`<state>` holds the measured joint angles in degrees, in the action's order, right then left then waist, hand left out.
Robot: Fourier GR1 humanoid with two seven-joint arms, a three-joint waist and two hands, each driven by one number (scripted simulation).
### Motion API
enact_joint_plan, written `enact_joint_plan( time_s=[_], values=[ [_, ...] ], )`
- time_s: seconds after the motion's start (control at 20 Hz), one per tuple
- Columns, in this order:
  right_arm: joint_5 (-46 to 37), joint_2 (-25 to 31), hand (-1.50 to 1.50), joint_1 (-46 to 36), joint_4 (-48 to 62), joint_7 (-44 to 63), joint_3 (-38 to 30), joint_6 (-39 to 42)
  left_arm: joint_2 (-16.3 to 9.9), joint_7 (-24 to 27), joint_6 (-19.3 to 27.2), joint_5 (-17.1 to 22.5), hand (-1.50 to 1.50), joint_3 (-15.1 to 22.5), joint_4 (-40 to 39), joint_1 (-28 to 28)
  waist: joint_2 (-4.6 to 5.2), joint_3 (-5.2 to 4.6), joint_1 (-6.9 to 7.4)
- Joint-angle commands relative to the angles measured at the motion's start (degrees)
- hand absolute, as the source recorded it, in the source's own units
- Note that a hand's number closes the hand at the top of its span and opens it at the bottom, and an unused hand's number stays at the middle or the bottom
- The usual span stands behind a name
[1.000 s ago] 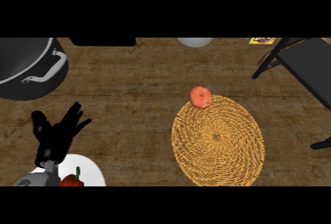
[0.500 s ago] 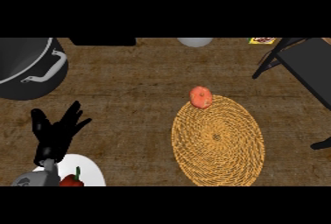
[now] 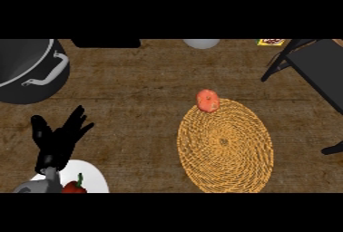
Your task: Pick the lemon from the placemat and place it in the tiered shelf
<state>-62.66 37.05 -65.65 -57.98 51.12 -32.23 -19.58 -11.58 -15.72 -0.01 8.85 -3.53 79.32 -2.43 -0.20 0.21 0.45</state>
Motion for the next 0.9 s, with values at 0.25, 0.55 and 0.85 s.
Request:
enact_joint_plan(
  time_s=[0.25, 0.55, 0.85],
  values=[
    [-3.1, 2.8, -1.5, 4.2, -9.1, 3.7, -2.1, -8.8, 0.7, -1.7, 1.5, -1.7, 0.0, 0.5, -0.7, -0.4, 0.14, -0.23, -0.69],
    [-8.1, 5.5, -1.5, 8.5, -21.7, 12.2, -5.9, -5.1, 1.2, -1.5, 1.5, -1.5, 0.0, 0.3, -1.6, 0.6, -0.19, -0.25, -1.7],
    [-4.6, 4.8, -1.5, 14.7, -41.9, 15.3, -11.7, 6.7, 1.0, 0.2, 1.1, -1.3, 0.0, -0.9, -2.2, 2.0, -0.51, -0.28, -2.55]
  ],
)
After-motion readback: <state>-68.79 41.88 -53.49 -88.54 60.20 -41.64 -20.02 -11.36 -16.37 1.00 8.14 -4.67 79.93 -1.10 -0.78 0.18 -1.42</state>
